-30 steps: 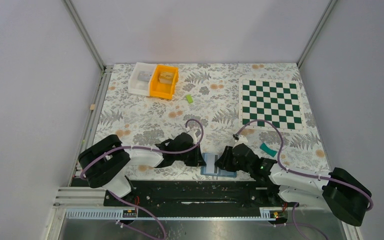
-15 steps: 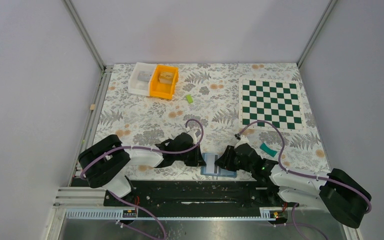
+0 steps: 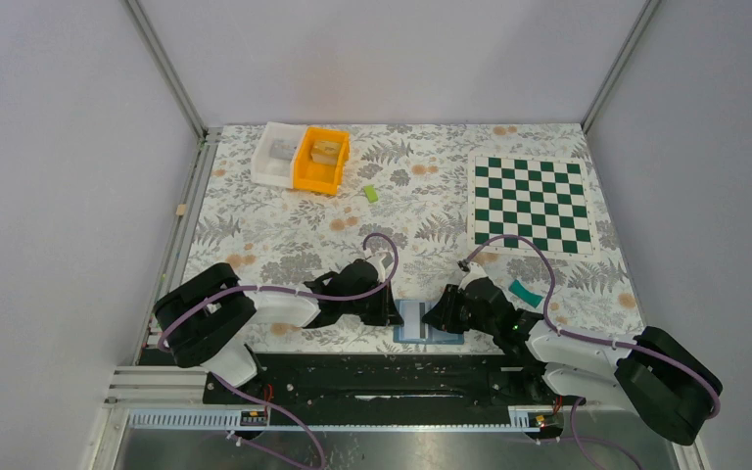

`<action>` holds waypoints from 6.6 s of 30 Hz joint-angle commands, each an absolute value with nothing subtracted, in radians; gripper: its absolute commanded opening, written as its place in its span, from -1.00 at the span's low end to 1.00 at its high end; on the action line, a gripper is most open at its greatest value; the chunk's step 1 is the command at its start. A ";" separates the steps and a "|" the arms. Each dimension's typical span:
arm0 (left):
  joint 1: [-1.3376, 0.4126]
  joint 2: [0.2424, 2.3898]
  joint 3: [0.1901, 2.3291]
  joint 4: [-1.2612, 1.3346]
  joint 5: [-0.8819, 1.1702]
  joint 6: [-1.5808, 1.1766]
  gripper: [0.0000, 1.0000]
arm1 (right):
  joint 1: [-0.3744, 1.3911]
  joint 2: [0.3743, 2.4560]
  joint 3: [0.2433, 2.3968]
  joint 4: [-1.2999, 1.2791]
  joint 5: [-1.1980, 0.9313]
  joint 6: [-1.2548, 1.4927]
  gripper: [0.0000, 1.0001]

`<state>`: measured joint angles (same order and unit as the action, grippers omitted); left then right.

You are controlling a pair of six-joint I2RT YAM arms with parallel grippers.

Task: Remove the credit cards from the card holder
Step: Remove the credit card from the card holder, then place the credit card in the storage box.

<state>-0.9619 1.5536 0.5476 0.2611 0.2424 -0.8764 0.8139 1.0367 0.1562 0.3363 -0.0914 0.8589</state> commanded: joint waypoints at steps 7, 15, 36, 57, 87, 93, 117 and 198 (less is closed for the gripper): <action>-0.965 1.573 0.527 0.193 0.209 -0.868 -1.00 | 0.782 1.057 0.164 0.578 -0.347 0.777 -0.59; -0.965 1.581 0.535 0.183 0.207 -0.864 -1.00 | 0.773 1.060 0.194 0.519 -0.415 0.746 -0.61; -0.966 1.641 0.564 0.077 0.129 -0.838 -1.00 | 0.671 0.933 0.233 0.165 -0.341 0.672 -0.81; -0.965 1.648 0.578 0.055 0.114 -0.834 -1.00 | 0.609 0.838 0.227 0.100 -0.365 0.686 -0.91; -0.965 1.640 0.575 0.046 0.109 -0.833 -1.00 | 0.560 0.777 0.311 -0.076 -0.394 0.670 -1.00; -0.965 1.620 0.583 0.042 0.106 -0.822 -1.00 | 0.558 0.713 0.397 -0.303 -0.298 0.693 -1.00; -1.045 1.149 0.873 -0.171 -0.242 -0.352 -0.03 | 0.557 0.604 0.530 -0.379 -0.268 1.023 -1.00; -0.364 1.076 1.131 -0.454 0.140 -0.413 -1.00 | 0.557 0.351 0.411 -0.210 -0.411 0.897 0.73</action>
